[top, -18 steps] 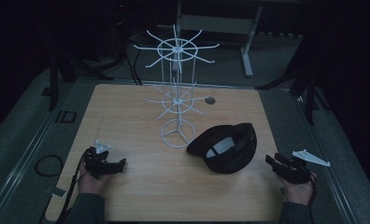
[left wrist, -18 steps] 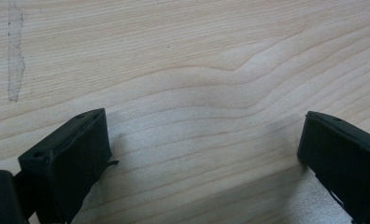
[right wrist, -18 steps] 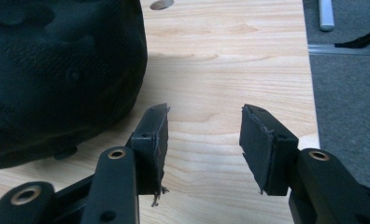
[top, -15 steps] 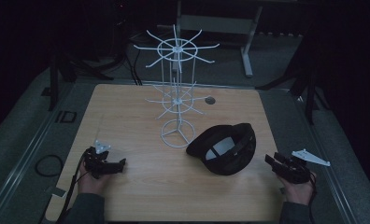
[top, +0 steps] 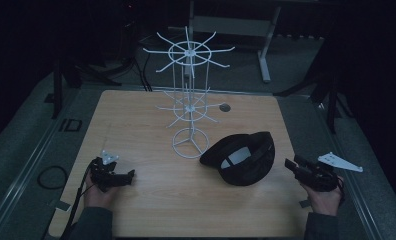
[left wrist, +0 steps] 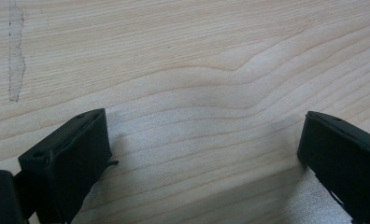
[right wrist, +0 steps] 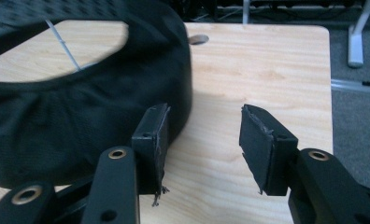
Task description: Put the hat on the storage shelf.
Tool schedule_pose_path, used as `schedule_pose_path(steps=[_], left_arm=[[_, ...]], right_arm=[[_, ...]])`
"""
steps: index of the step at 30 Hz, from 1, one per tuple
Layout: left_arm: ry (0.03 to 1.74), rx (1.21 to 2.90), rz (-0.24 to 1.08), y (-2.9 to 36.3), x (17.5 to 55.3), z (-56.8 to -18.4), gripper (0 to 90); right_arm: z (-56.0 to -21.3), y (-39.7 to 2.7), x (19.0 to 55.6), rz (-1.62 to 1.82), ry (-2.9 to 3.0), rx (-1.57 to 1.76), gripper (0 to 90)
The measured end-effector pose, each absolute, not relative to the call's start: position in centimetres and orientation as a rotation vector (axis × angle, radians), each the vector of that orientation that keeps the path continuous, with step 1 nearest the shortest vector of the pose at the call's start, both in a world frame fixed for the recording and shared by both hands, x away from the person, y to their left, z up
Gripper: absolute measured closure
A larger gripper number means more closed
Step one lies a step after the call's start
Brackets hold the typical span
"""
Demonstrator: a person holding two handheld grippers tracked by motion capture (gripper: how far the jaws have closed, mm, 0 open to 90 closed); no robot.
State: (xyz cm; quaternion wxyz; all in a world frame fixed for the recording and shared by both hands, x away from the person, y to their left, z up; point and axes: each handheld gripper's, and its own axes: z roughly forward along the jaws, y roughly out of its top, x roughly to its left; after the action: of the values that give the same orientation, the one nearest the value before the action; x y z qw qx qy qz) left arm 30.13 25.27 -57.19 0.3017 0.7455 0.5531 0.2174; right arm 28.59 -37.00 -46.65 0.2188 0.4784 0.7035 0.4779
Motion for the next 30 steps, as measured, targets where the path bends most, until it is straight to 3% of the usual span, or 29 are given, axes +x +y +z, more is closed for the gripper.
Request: schedule_pose_path(steps=[30], left_arm=[[1.469,1.975,0.577,25.3,30.1,-57.2,2.8]], right_arm=[[-44.9,-34.1,31.0,1.365,1.970,1.229,39.1]])
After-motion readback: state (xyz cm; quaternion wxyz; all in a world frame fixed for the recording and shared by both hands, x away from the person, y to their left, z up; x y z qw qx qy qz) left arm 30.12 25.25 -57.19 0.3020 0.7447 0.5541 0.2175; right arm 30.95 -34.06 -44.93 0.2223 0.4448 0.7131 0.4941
